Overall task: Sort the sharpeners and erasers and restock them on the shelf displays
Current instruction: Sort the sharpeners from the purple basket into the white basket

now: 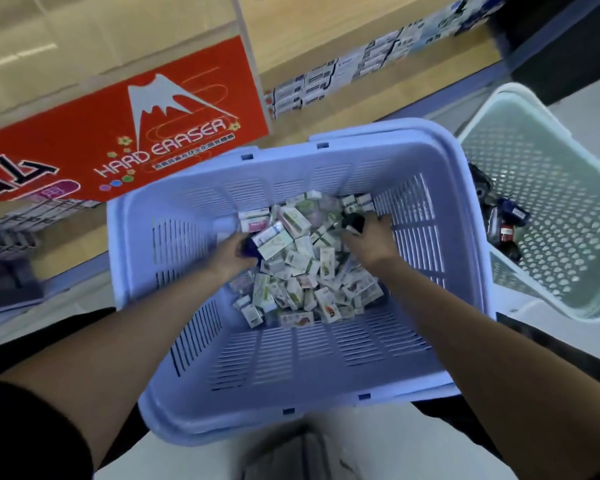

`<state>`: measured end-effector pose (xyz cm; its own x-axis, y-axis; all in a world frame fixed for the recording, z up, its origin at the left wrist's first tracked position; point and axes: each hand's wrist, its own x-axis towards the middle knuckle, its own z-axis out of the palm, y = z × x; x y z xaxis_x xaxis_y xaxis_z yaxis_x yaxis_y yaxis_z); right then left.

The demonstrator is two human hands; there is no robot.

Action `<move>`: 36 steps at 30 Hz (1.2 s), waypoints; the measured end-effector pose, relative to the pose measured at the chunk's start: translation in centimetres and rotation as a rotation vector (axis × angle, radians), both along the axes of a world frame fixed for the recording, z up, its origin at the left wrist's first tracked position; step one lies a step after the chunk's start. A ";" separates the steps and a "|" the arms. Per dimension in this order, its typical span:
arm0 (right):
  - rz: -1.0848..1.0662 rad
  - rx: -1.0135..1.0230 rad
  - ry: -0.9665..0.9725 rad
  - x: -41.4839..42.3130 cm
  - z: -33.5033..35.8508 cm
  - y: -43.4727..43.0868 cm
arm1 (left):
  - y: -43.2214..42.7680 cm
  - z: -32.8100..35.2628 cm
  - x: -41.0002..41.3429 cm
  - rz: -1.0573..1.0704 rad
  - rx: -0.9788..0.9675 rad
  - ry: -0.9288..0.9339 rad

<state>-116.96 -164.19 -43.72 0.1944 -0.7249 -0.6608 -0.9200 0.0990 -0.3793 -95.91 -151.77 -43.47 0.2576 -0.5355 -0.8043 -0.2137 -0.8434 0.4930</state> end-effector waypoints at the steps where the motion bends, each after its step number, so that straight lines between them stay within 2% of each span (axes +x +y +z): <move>1: -0.062 0.094 -0.062 0.0 0.0 0.0 | 0.1 0.0 -0.2 0.000 0.003 0.013; 6: -0.404 0.359 -0.272 -0.9 1.3 0.8 | 0.5 -0.5 -0.4 0.087 -0.007 -0.074; 13: -0.351 0.459 -0.235 -2.3 2.1 3.4 | 2.6 0.6 -1.4 0.140 -0.052 -0.053; 18: -0.350 0.560 -0.369 -2.2 4.2 5.1 | 3.2 2.8 -1.5 0.484 -0.094 -0.035; 20: -0.426 0.609 -0.476 -2.3 5.6 5.1 | 3.1 4.4 -1.6 0.633 -0.109 0.048; 22: -0.443 0.465 -0.554 -2.6 7.6 4.6 | 2.7 6.3 -1.7 0.641 -0.155 0.088; 26: -0.336 0.093 -0.705 -4.5 13.6 2.9 | 0.8 11.0 -2.3 0.446 -0.322 0.154; 30: -0.455 -0.080 -0.885 -8.3 18.7 1.3 | -3.2 16.2 -5.3 0.194 -0.480 0.185; 36: -0.751 -0.264 -0.754 -15.7 18.4 -4.2 | -13.4 19.7 -13.8 -0.097 -0.659 0.154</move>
<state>-132.69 -168.35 -25.36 -0.0674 -0.9290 -0.3639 -0.1820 0.3700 -0.9110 -109.71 -165.20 -23.79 0.0925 -0.9409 -0.3259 -0.1596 -0.3370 0.9279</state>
